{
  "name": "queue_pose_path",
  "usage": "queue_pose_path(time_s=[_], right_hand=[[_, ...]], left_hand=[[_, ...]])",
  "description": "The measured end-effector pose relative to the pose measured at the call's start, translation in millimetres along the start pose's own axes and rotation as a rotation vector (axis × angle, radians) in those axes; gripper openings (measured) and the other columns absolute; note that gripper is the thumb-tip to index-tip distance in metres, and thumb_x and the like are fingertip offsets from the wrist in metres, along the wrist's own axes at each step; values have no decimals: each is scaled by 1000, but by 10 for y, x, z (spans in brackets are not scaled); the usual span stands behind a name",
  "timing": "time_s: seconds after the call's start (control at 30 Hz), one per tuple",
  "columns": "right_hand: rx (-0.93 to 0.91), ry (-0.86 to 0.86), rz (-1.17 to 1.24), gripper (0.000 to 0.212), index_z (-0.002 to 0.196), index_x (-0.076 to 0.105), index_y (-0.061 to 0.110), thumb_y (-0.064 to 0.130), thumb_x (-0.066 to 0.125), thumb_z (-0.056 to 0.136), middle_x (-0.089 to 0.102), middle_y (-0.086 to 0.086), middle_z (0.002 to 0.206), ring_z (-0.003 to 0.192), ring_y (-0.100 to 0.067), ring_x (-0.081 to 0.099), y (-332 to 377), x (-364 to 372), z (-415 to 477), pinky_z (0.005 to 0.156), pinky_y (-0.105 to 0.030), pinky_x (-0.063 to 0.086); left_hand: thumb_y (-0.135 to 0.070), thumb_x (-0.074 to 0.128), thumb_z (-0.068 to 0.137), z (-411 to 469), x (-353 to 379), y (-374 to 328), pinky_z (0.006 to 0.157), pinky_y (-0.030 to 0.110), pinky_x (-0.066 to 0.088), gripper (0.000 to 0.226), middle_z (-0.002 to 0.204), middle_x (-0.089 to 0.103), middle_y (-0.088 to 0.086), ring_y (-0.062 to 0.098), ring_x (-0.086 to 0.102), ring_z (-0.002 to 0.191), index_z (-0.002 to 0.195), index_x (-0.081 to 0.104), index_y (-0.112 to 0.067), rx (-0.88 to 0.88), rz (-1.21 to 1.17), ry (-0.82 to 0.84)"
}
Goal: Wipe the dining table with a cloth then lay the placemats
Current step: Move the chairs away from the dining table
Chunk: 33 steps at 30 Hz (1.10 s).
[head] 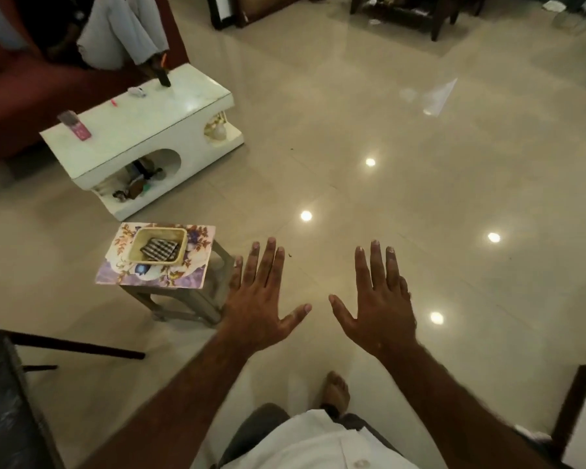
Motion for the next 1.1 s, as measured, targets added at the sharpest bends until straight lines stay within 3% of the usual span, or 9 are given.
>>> queue_pose_path(time_s=[0.1,0.3,0.43,0.83,1.1], right_hand=[[-81,19,8,110,181,9,19,83,46,100,-3,-10,189,175,-37,2,-68,85,552,126,-57,31],[-175,54,56,111,181,9,18,81,50,99,-4,-10,189,175,-37,1,-44,273,1463,123,-63,40],[-253,98,59,110,181,7,17,79,51,101,-4,-11,189,175,-37,1,166,522,2131,123,-62,42],[-441,140,25,110,181,4,18,80,47,101,-6,-10,189,175,-37,-1,1356,1035,4321,127,-63,37],[-593,196,36,109,181,4,18,81,44,101,-8,-9,189,175,-35,-3,2319,1429,5402,129,-62,31]], left_hand=[[-94,40,95,454,-38,90,135,64,6,121,187,-11,9,35,-8,173,179,-1,-16,-43,16,-39],[-95,36,95,1060,19,368,131,74,21,122,187,-11,10,36,-7,173,179,-3,-16,-168,19,-52],[-97,32,94,1494,123,795,132,74,19,123,187,-12,8,35,-8,173,178,-6,-16,-254,13,-23],[-94,32,97,2731,-4,2540,135,68,16,119,187,-15,8,34,-9,173,179,-2,-14,-390,48,-10],[-94,30,98,3114,-186,3612,136,66,15,119,186,-18,8,34,-11,173,178,-4,-13,-588,54,-18]])
Point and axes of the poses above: each hand's wrist, its own z-axis towards the middle knuckle, its own x-axis out of the palm, y = z × x, the point moved 9 cm from there along z, towards the middle knuckle
